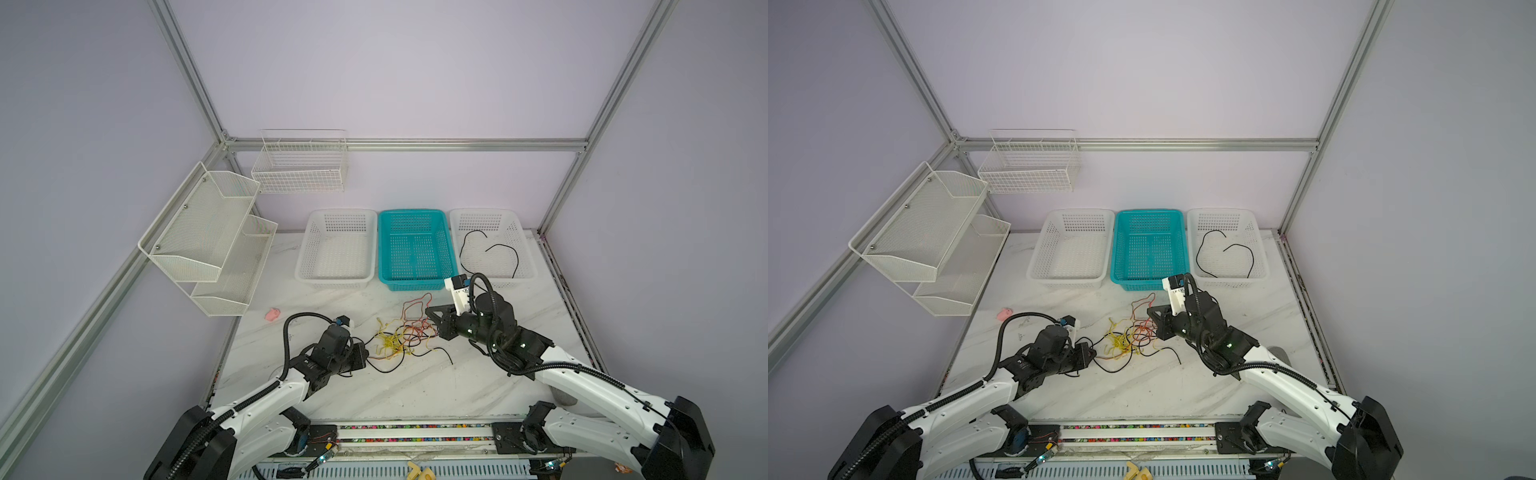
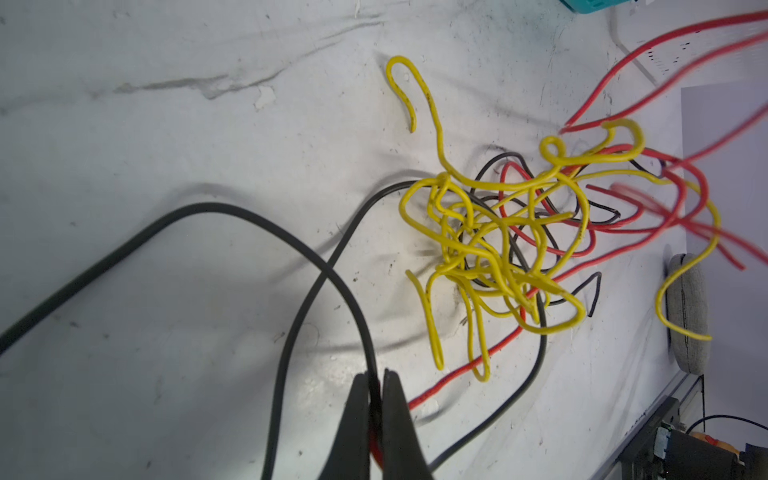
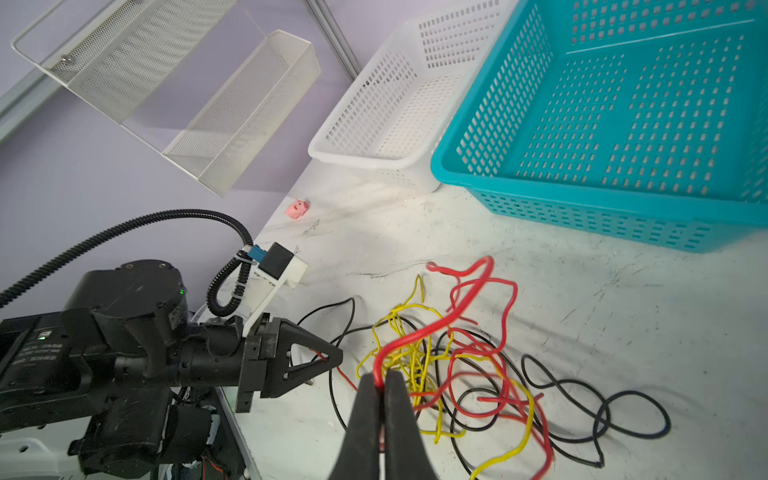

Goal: Untangle the cables

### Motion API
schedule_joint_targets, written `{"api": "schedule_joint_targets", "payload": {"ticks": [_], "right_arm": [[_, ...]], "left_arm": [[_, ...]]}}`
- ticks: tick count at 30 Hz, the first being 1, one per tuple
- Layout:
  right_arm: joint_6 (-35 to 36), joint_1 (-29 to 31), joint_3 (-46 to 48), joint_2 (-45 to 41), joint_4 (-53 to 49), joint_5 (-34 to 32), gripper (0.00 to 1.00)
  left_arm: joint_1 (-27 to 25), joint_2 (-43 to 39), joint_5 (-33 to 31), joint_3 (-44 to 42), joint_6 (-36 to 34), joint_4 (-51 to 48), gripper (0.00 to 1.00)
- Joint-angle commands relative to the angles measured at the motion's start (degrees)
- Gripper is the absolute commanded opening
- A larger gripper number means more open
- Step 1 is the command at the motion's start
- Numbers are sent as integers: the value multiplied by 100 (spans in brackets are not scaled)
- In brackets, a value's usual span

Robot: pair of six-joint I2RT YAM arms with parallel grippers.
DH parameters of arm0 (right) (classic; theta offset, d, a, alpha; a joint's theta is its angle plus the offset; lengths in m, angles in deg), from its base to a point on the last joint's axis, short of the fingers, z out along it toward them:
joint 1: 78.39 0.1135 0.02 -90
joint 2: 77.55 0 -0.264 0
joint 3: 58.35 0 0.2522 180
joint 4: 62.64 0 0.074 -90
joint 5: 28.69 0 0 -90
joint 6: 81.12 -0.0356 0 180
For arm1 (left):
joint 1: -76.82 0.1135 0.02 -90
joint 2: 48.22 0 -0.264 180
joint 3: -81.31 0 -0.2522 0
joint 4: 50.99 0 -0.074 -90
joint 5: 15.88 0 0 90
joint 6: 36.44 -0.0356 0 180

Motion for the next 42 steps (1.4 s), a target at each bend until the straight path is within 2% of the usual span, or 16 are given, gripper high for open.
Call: {"api": "schedule_joint_targets", "payload": {"ticks": [1, 4, 5, 8, 12, 15, 18, 21, 33, 38, 42], "right_arm": [[-179, -18, 198, -123, 510, -454, 0], [-447, -21, 254, -129, 35, -1439, 0], [-485, -22, 245, -104, -90, -1563, 0], [-349, -18, 252, -188, -159, -1287, 0], [-270, -16, 431, -978, 61, -918, 0], [-133, -16, 585, -1511, 365, -291, 0], [-98, -16, 613, -1393, 567, 548, 0], [-337, -16, 813, -1114, 989, 1002, 0], [-944, -16, 1547, -486, 3182, 1165, 0], [-991, -16, 1657, -161, 3725, 852, 0], [-1002, -18, 1759, -48, 3943, 233, 0]], "left_arm": [[27, 2, 148, -63, -6, 274, 0], [27, -72, 109, -113, -12, 256, 0], [27, -98, 90, -133, -15, 250, 0], [27, -148, 28, -161, -18, 224, 0], [27, -90, 4, -136, -33, 204, 0], [28, 21, 8, -106, -31, 212, 0], [27, 63, 41, -97, -24, 255, 0], [29, 4, 61, -70, -15, 259, 0], [27, -406, 303, -153, 9, 397, 0], [26, -447, 383, -175, -22, 501, 0], [24, -468, 475, -186, -33, 608, 0]]}}
